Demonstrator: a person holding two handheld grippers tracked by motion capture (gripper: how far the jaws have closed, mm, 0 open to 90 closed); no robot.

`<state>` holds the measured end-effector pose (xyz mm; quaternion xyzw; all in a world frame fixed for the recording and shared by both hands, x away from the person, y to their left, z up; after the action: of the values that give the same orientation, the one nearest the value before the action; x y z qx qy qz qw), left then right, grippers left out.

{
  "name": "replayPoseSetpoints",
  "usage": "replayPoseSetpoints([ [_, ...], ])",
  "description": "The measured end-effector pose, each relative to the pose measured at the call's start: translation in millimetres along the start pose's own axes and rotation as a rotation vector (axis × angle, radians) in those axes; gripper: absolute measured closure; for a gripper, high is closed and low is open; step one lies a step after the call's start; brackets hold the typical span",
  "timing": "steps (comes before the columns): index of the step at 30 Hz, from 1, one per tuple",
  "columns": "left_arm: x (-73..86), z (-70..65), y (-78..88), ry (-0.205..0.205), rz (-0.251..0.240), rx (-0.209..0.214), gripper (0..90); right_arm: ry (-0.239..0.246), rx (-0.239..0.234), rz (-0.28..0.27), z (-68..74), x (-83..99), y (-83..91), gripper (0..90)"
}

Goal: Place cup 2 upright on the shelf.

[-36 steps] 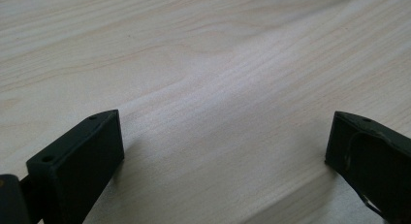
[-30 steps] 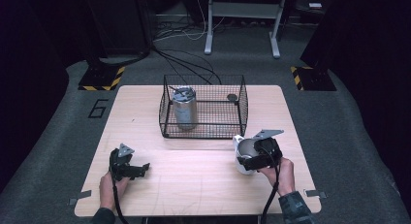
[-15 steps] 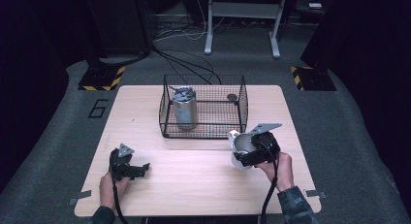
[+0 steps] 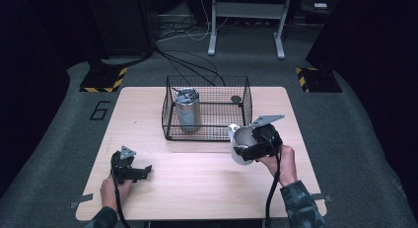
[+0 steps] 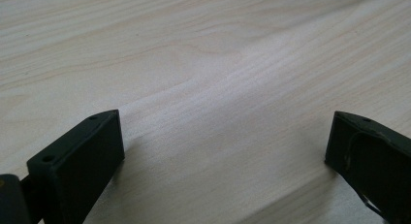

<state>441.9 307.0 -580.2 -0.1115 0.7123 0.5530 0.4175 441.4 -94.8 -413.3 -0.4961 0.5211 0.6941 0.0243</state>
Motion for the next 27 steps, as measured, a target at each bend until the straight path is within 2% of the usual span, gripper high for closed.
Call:
replayPoseSetpoints([
  [11, -0.3, -0.5, -0.2, 0.007, 0.000, -0.001, 0.0, 0.013, -0.005, -0.018, -3.3, -23.6, 6.2, 5.9],
  [14, -0.3, -0.4, -0.2, 0.006, 0.001, -0.002, 0.0, 0.029, -0.005, -0.031, -4.4, -36.1, 7.7, 5.9],
  [21, -0.5, -1.1, -0.8, 0.014, -0.006, 0.000, 0.0, 0.046, -0.010, -0.041, -6.5, -50.1, 7.8, 5.9],
  [24, -0.5, -1.0, -0.8, 0.013, -0.006, 0.000, 0.0, 0.033, -0.011, -0.039, -6.2, -55.4, 8.0, 5.9],
  [25, -0.6, -1.1, -0.8, 0.013, -0.006, 0.000, 0.0, 0.050, -0.012, -0.043, -7.3, -57.4, 7.7, 5.9],
  [27, -0.5, -1.1, -0.8, 0.013, -0.006, 0.000, 0.0, 0.054, -0.011, -0.045, -7.6, -60.9, 7.2, 5.9],
])
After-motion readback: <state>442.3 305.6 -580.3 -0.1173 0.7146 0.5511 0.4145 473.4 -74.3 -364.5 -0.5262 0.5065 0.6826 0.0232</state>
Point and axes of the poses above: each handheld gripper's, and its own axes: y roughly backward along the jaws, x roughly out of its underside, z roughly to its left, the point moved 7 cm from there along -y, roughly forward along the jaws, and after that the axes turned 4 degrees about x, right-handed, at the moved point
